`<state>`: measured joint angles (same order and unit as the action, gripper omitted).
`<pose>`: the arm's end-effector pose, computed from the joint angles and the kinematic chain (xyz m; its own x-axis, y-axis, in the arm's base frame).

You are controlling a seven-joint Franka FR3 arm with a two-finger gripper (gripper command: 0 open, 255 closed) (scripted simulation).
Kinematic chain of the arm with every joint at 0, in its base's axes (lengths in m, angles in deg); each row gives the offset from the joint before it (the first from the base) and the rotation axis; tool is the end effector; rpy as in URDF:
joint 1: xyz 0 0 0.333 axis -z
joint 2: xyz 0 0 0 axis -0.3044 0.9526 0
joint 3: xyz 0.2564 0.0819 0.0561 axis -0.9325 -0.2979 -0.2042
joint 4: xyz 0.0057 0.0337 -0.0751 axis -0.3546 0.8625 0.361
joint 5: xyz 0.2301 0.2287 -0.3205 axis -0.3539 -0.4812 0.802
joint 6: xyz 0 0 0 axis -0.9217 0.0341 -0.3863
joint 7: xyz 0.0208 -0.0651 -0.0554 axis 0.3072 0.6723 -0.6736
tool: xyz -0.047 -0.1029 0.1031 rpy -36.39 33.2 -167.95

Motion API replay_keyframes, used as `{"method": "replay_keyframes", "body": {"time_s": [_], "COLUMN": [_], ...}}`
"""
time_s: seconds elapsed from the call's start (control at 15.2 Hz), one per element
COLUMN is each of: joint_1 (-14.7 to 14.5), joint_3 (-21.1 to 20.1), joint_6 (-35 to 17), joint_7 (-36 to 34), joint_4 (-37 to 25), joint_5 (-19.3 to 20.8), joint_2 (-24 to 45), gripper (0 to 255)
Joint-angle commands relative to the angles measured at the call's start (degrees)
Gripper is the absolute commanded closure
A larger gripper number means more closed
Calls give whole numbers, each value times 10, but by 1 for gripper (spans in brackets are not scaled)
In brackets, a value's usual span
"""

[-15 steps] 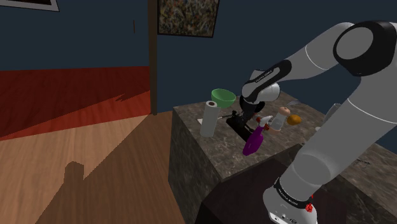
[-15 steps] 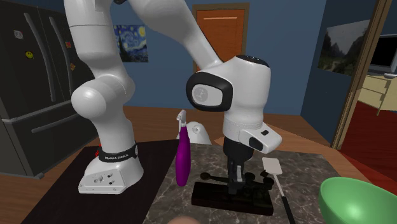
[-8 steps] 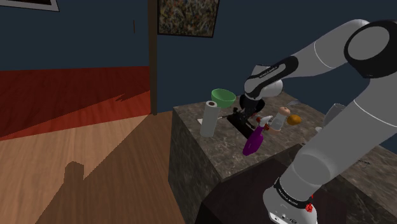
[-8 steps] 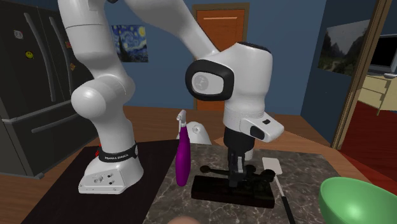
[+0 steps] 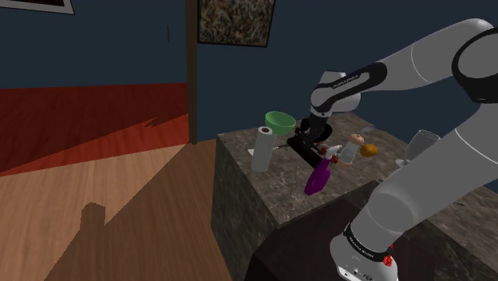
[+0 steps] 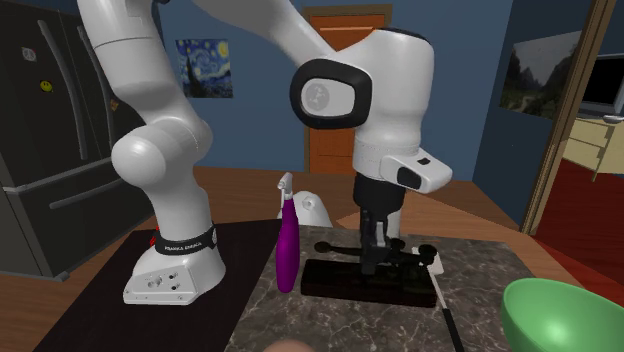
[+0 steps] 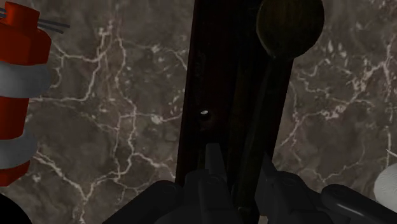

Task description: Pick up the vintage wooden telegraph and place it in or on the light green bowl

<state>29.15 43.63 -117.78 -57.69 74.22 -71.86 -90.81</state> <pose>0.4073 -0.2583 0.2059 0.9735 -0.2235 -0.0476 -0.2249 -0.9740 -0.0259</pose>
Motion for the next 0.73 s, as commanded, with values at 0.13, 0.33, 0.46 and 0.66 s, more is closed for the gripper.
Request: {"method": "replay_keyframes", "body": {"time_s": [0.13, 0.33, 0.46, 0.66], "joint_1": [2, 3, 4, 4], "joint_3": [-5, -8, -10, -14], "joint_6": [37, 64, 81, 107], "joint_7": [-6, -9, -11, -14], "joint_4": [-14, -26, -34, -48], "joint_5": [7, 10, 11, 13], "joint_2": [-24, -39, -48, -61], "gripper": [255, 255, 255, 255]}}
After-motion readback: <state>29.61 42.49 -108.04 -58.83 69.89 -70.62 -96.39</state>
